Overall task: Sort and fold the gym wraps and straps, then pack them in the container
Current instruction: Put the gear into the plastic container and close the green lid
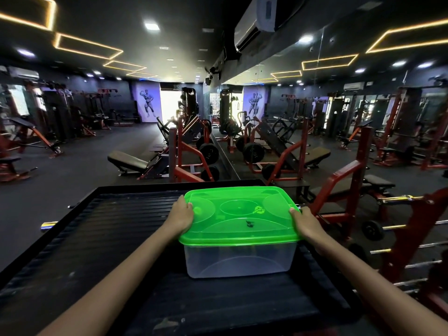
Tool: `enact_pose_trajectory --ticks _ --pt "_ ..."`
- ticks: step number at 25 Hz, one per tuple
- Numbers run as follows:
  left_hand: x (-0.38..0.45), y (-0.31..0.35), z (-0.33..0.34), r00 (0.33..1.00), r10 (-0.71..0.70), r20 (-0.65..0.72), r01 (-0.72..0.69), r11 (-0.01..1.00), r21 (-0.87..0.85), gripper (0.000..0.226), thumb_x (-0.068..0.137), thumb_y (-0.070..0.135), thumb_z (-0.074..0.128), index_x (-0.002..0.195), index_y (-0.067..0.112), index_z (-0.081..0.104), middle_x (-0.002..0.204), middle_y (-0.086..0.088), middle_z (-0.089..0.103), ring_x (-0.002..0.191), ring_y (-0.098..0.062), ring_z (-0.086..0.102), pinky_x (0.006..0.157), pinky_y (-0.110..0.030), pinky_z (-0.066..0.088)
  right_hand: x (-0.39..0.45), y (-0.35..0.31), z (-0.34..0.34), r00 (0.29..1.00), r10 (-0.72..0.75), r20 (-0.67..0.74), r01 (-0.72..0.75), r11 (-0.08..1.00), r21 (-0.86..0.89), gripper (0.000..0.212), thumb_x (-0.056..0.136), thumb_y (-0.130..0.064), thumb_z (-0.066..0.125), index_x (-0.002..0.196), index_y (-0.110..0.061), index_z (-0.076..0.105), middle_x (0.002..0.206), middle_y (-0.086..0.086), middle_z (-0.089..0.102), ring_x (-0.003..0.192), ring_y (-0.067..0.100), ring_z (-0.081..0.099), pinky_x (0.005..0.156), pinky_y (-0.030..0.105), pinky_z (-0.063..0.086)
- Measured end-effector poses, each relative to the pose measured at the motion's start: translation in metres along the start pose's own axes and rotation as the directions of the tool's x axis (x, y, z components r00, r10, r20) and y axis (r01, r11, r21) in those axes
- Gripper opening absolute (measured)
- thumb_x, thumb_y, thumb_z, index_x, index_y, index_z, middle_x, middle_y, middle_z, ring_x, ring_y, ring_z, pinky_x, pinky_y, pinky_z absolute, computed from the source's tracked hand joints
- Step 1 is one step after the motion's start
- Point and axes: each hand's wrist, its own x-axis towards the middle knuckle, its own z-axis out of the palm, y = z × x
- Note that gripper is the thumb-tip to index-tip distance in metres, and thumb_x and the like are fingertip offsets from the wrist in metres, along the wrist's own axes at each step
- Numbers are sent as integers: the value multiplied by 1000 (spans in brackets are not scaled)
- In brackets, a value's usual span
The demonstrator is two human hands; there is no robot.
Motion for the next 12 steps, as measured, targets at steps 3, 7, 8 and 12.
enact_pose_trajectory --ticks 3,7,8,12 --pt "0 4 0 967 240 90 -256 902 346 65 100 38 32 149 6 4 157 -11 4 145 -27 8 117 -39 11 0 -6 -3 978 -209 -8 176 840 -513 58 100 -32 33 147 -6 13 151 20 23 138 35 26 109 48 26" --pt "8 17 1 883 268 386 -456 687 566 54 102 40 18 150 20 3 159 -3 0 146 -23 2 117 -45 6 32 -61 -1 898 -337 283 440 708 -552 61 100 -40 29 150 -8 10 159 9 1 146 22 -5 115 50 1" --pt "11 18 1 882 233 409 -448 682 577 53 102 40 16 150 21 3 159 -2 0 146 -23 1 118 -45 5 41 -74 2 871 -407 275 492 730 -475 61 100 -39 29 149 -7 11 159 9 2 146 21 -4 116 47 1" --pt "14 12 4 883 211 420 -437 699 566 52 102 41 14 150 23 4 159 -1 -1 146 -22 0 119 -43 3 58 -66 42 812 -401 425 582 618 -529 59 102 -40 22 150 -10 7 158 8 4 146 20 -1 117 38 0"
